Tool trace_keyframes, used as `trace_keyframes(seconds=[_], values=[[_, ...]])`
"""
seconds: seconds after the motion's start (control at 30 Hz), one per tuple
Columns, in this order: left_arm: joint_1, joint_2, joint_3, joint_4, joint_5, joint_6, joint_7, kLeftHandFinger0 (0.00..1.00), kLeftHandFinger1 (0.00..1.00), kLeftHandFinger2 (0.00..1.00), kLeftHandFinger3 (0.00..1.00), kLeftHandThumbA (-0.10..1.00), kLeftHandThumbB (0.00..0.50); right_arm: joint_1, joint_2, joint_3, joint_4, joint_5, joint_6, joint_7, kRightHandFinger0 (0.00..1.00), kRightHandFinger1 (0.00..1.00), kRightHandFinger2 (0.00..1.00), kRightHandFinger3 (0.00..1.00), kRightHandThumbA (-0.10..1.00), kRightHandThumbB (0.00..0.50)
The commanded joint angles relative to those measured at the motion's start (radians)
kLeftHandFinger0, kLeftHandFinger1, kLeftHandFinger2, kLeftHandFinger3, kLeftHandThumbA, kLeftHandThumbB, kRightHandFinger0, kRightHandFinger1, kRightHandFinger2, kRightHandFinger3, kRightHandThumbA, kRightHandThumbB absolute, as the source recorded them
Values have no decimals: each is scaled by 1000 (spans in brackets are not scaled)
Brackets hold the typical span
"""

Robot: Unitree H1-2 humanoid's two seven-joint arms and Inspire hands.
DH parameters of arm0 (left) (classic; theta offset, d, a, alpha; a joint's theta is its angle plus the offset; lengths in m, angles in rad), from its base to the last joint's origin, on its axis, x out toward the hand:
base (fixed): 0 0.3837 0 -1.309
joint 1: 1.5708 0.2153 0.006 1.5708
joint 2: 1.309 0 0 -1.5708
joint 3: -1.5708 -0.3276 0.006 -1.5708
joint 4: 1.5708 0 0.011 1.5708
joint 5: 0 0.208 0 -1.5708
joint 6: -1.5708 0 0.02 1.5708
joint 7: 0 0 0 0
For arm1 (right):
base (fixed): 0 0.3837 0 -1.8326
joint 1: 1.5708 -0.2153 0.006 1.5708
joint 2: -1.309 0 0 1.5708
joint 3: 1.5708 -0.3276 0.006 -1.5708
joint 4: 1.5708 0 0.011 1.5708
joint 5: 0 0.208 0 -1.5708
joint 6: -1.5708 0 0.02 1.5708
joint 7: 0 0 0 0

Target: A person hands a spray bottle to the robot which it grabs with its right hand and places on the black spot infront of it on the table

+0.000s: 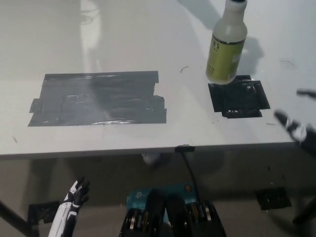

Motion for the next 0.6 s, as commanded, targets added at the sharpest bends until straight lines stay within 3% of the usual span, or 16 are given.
trace_keyframes(seconds=[0.0,0.03,0.07,0.1,0.27,0.3,0.33,0.5,0.57], values=[[15,9,-11,-26,6,-45,-13,1000,1000,1000,1000,949,299,-92,-34,-13,37,-16,152,-8,794,1000,1000,1000,860,500],[18,8,-12,-29,6,-38,-13,1000,1000,1000,1000,945,307,-129,-46,-8,84,-27,167,-6,848,1000,1000,1000,835,500],[17,8,-15,-35,11,-29,-13,1000,1000,1000,1000,947,322,-160,-48,-7,122,-25,178,-8,964,1000,1000,1000,823,500],[18,8,-15,-38,13,-23,-13,1000,1000,1000,1000,946,323,-175,-44,-5,146,-20,183,-11,1000,1000,1000,1000,821,500],[13,9,-18,-46,8,-13,-21,1000,1000,1000,1000,932,326,-219,10,36,225,-23,203,-19,1000,1000,1000,1000,955,500],[11,10,-18,-44,14,-19,-19,1000,1000,1000,1000,928,312,-233,19,55,236,-34,231,-13,1000,1000,1000,1000,1000,480],[10,11,-19,-42,18,-22,-18,1000,1000,1000,1000,927,311,-246,27,66,247,-37,251,-10,1000,1000,1000,1000,1000,454],[7,13,-23,-38,18,-25,-20,1000,1000,1000,1000,930,318,-336,54,104,325,-53,332,-12,1000,1000,1000,1000,1000,416],[8,13,-24,-43,21,-20,-20,1000,1000,1000,1000,931,311,-371,57,112,353,-53,349,-11,1000,1000,1000,1000,1000,428]])
